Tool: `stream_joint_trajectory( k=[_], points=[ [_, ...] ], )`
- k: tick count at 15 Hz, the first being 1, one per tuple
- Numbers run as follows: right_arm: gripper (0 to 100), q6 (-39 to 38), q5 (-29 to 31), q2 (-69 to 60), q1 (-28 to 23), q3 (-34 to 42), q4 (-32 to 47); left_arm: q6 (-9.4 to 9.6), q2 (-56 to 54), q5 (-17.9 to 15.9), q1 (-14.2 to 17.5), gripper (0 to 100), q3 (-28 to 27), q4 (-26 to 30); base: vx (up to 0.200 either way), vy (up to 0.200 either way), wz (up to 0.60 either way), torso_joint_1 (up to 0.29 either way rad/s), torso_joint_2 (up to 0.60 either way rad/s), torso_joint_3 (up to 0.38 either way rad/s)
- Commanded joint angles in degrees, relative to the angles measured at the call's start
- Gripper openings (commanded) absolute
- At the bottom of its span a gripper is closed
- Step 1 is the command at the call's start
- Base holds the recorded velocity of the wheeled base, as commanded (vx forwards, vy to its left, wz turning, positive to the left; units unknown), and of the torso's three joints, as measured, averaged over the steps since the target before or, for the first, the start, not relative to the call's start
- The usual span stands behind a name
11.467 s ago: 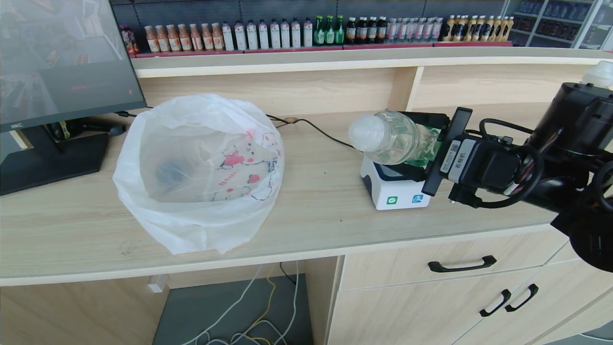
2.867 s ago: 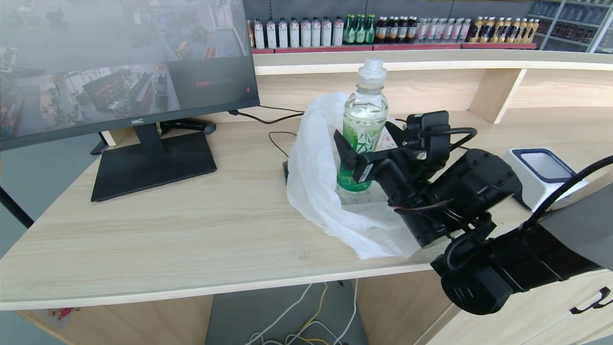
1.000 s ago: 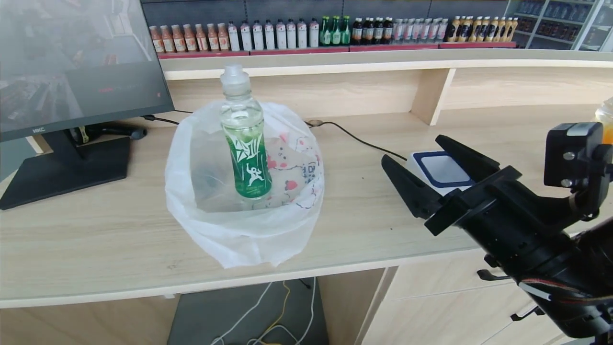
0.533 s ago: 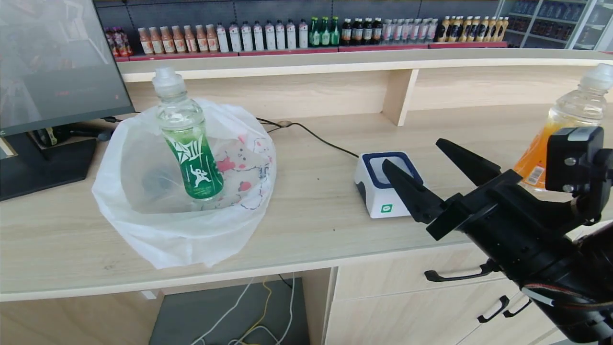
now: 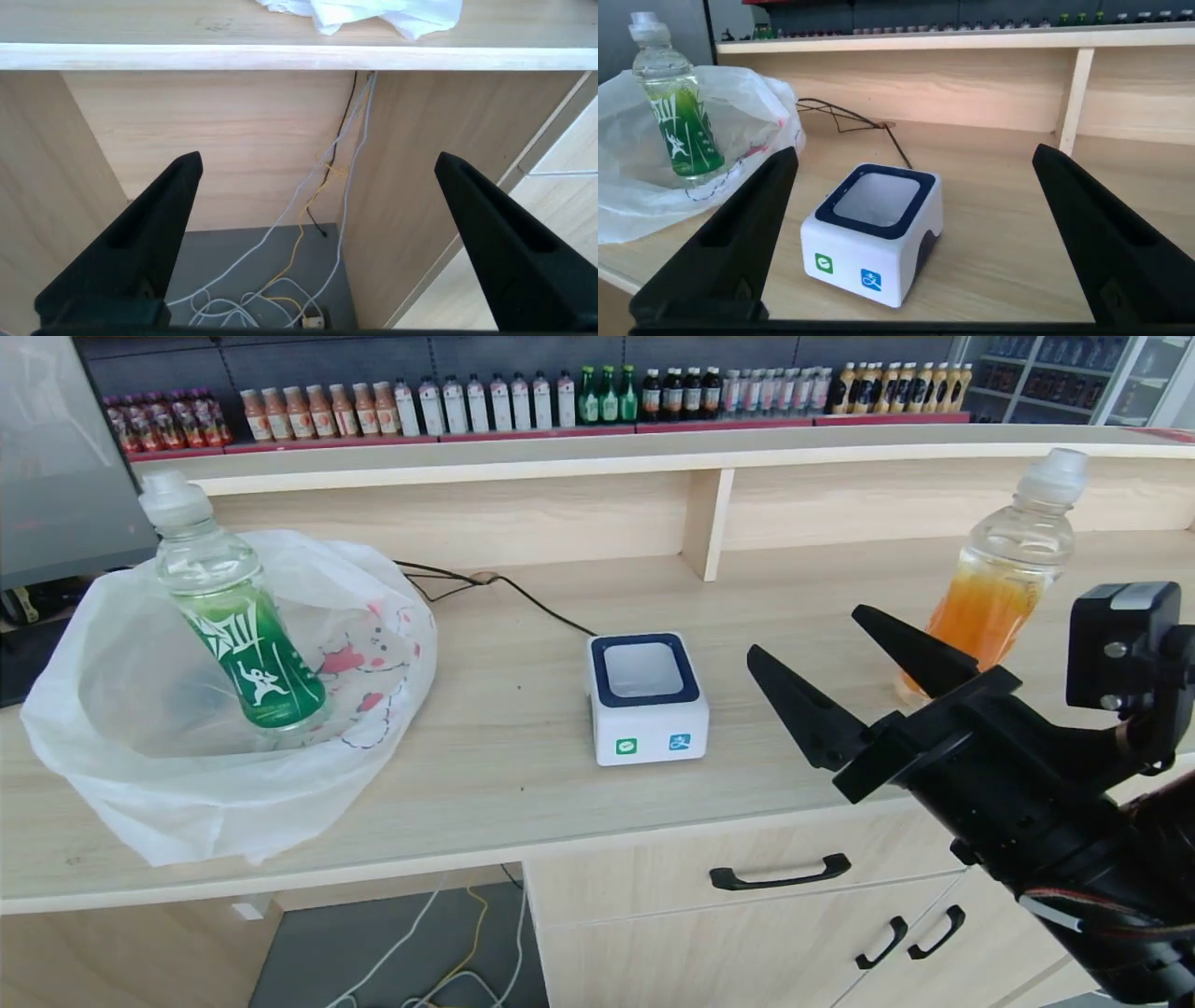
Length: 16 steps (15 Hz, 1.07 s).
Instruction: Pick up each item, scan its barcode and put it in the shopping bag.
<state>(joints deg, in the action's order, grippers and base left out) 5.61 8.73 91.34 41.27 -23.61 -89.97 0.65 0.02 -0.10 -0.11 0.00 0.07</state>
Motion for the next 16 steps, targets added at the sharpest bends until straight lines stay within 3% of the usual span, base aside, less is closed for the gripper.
stream_joint_trajectory(
  k=[1,12,16],
  points=[
    [100,0.02,-0.03,0.06,-0.04,-0.03,-0.03,-0.03,-0.02,0.01,0.02,100,0.00,0.01,0.000,-0.200,0.00,0.002,0.00,0.002],
    [100,0.02,0.06,-1.17,0.04,2.26,-0.03,-0.12,-0.02,0.01,0.02,100,0.00,-0.07,0.000,-0.200,0.00,0.000,0.00,0.001],
    [100,0.11,0.06,-0.11,-1.36,2.70,-0.03,-0.03,-0.02,0.01,0.02,100,0.00,0.01,0.000,0.000,0.00,0.000,0.00,0.000]
  ],
)
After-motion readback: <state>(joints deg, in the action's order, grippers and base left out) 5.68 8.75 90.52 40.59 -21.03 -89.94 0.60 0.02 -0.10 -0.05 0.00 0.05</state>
